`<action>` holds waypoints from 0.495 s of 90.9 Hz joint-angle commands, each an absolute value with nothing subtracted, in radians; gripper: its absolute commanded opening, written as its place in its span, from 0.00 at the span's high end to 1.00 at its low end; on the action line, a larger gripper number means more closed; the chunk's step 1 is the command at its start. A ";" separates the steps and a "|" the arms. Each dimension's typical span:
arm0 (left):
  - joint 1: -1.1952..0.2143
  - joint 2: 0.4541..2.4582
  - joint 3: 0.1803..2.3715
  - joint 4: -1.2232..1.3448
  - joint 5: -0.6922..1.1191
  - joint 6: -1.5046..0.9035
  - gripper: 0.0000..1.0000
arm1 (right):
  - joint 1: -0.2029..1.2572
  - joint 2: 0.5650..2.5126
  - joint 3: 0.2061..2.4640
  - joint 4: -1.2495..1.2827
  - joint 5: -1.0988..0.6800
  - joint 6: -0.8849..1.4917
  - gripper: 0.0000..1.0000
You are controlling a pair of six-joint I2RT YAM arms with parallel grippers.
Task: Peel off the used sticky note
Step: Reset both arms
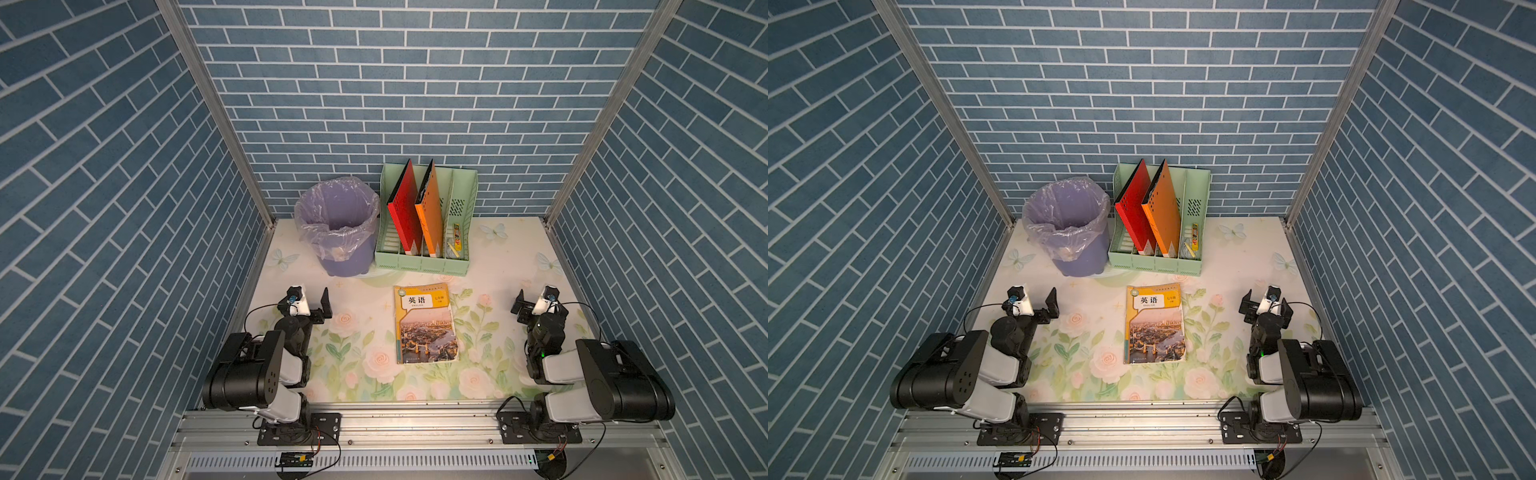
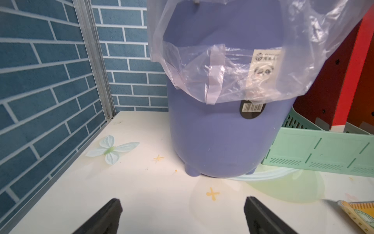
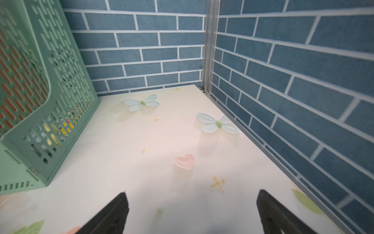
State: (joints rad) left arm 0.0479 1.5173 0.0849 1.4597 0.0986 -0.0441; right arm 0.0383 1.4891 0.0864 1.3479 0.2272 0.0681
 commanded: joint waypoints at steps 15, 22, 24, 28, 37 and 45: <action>-0.011 1.515 0.206 1.295 -0.011 -0.008 0.00 | 0.049 1.532 0.205 1.309 0.104 -0.013 0.00; -0.011 1.516 0.206 1.296 -0.012 -0.008 0.00 | 0.049 1.530 0.198 1.319 0.105 -0.015 0.01; -0.011 1.515 0.204 1.296 -0.013 -0.008 0.00 | 0.049 1.530 0.198 1.323 0.105 -0.015 0.01; -0.011 1.515 0.205 1.296 -0.012 -0.008 0.00 | 0.048 1.529 0.197 1.320 0.105 -0.015 0.00; -0.011 1.516 0.205 1.296 -0.013 -0.008 0.00 | 0.048 1.528 0.196 1.320 0.105 -0.015 0.00; -0.011 1.515 0.205 1.297 -0.012 -0.008 0.00 | 0.048 1.528 0.197 1.318 0.105 -0.015 0.01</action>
